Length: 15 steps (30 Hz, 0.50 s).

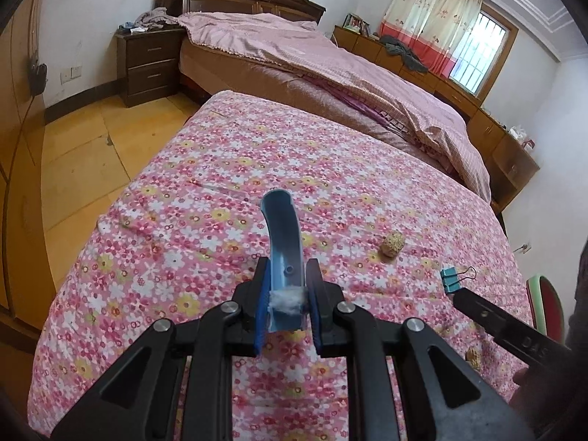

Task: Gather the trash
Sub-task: 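Grasp the blue plastic piece with the left tool while the right tool grasps the teal binder clip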

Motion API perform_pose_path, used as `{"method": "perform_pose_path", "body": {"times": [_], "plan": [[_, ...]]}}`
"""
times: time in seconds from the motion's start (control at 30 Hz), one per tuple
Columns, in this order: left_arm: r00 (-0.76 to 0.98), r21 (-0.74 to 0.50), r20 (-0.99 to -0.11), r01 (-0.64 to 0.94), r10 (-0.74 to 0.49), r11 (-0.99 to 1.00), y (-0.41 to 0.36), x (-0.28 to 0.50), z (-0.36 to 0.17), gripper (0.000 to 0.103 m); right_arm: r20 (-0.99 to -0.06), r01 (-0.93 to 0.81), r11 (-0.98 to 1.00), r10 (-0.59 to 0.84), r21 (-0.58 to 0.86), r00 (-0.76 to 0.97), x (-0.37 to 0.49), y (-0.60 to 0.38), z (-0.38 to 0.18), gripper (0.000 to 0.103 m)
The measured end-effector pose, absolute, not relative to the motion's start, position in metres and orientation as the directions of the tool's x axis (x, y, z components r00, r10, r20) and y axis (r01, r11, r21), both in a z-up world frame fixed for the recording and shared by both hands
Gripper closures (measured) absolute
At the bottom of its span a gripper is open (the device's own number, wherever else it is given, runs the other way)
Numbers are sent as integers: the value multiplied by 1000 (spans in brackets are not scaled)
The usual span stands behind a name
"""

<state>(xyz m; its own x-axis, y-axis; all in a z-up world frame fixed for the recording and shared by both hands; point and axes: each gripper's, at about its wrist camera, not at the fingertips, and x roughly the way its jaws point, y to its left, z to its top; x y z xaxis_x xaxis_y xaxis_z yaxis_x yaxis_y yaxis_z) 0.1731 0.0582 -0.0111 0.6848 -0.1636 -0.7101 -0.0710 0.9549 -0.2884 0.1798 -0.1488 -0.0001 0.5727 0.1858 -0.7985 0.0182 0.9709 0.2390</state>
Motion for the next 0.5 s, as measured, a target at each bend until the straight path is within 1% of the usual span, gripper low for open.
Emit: {"method": "perform_pose_path", "body": {"times": [0.17, 0.37, 0.4, 0.47, 0.5], "plan": [[695, -295, -696, -52, -177, 954, 56, 172, -12, 85, -796, 18, 980, 151, 199, 587, 187, -141, -3, 49], [706, -293, -682, -24, -191, 956, 49, 170, -12, 85, -772, 12, 985, 126, 171, 623, 188, -134, -6, 49], [705, -294, -682, -22, -193, 956, 49, 170, -12, 85, -770, 11, 986, 124, 167, 626, 188, -131, -6, 51], [702, -297, -684, -23, -196, 955, 49, 172, -13, 85, -771, 26, 990, 88, 135, 631, 189, -127, -6, 67], [701, -298, -686, -23, -197, 954, 49, 172, -13, 85, -770, 30, 991, 83, 132, 632, 189, -127, -6, 67]]}}
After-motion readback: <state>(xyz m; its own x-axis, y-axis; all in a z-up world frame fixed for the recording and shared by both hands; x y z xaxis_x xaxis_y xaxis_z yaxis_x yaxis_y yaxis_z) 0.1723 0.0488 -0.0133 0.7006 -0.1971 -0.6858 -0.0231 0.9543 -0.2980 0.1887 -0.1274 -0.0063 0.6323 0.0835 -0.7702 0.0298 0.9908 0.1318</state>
